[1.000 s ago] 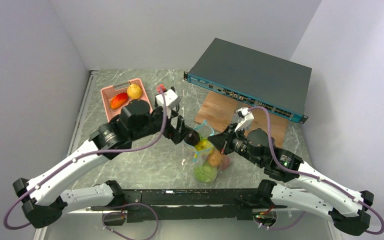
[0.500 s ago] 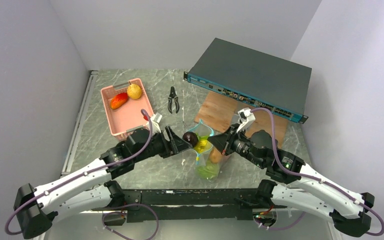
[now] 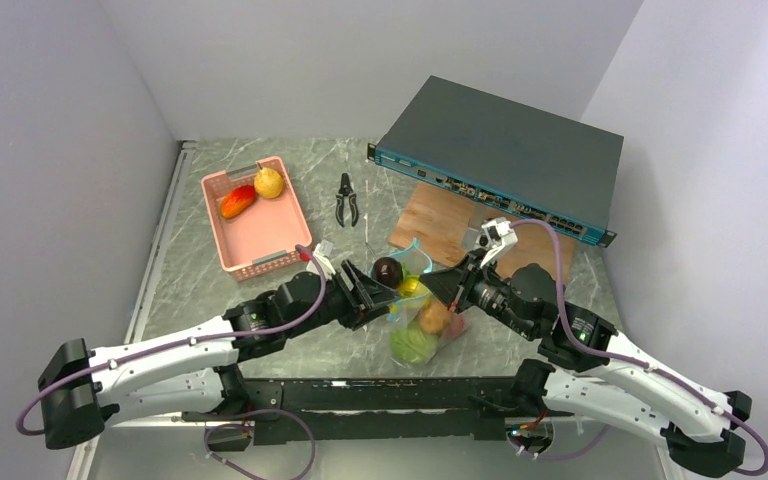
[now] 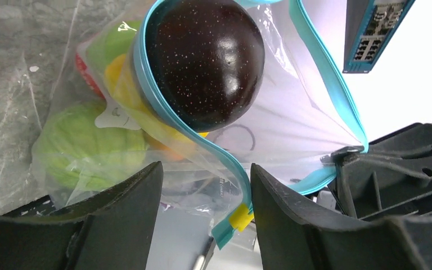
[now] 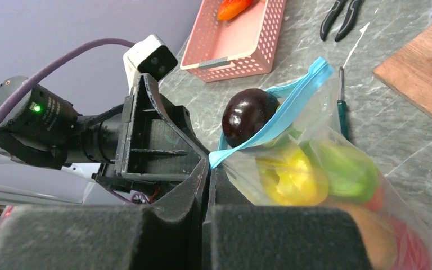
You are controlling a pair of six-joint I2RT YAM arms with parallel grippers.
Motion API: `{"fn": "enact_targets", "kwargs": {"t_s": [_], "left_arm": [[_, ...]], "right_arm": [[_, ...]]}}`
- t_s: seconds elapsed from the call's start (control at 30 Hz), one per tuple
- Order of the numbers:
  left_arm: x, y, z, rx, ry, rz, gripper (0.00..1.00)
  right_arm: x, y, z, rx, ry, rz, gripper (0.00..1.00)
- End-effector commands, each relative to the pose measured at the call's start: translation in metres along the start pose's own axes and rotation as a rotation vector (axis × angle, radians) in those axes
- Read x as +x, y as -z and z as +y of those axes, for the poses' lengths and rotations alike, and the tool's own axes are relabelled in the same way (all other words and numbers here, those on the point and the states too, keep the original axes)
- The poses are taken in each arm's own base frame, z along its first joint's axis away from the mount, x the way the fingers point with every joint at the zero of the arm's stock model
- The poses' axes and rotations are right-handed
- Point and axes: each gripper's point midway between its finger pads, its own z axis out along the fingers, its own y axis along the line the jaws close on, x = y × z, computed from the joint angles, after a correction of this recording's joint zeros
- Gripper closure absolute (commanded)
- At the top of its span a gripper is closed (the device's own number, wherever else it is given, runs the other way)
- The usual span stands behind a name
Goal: Place the food in the zip-top bag and seal the zipper
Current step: Adjust the zipper food storage bag at the center of the board.
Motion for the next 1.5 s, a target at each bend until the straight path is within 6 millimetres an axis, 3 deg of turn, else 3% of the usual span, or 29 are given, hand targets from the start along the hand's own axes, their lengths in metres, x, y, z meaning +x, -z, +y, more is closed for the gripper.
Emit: {"fn": "enact_targets", "kwargs": {"t_s": [0.0, 0.3, 0.53, 0.7, 0.87, 1.13, 1.27, 1.47], "left_arm": [[-0.019, -0.003, -0.022, 0.020, 0.080, -0.102, 0.38], [-0.022, -0.013, -0.021, -0.012, 0.003, -0.124, 0.47], [-0.026, -0.014, -0.030, 0.007, -0.061, -0.144, 0.68], [-0.037, -0.002, -0.032, -0.069, -0.265, -0.173, 0.84], [-0.041, 0.007, -0.048, -0.040, -0.406, -0.173, 1.00], [-0.028, 0.020, -0.066, -0.014, -0.656, -0.076, 1.00], [-0.013, 0.028, -0.060, -0.002, -0.718, -0.006, 1.00], [-0.008, 0.033, -0.022, -0.041, -0.711, 0.009, 1.00]], "right_arm": [[-0.025, 0.005, 0.022, -0.090, -0.012, -0.088, 1.00], [-0.022, 0.004, 0.022, -0.093, -0.010, -0.079, 1.00], [-0.020, 0.005, 0.021, -0.088, -0.005, -0.071, 1.00], [-0.015, 0.005, 0.015, -0.074, 0.000, -0.064, 1.00], [-0.011, 0.003, 0.012, -0.074, 0.019, -0.062, 1.00], [-0.015, -0.007, 0.009, -0.042, 0.070, -0.064, 1.00], [-0.017, -0.005, 0.009, -0.037, 0.076, -0.072, 1.00], [0.019, -0.015, -0.007, -0.025, 0.036, 0.010, 1.00]]}}
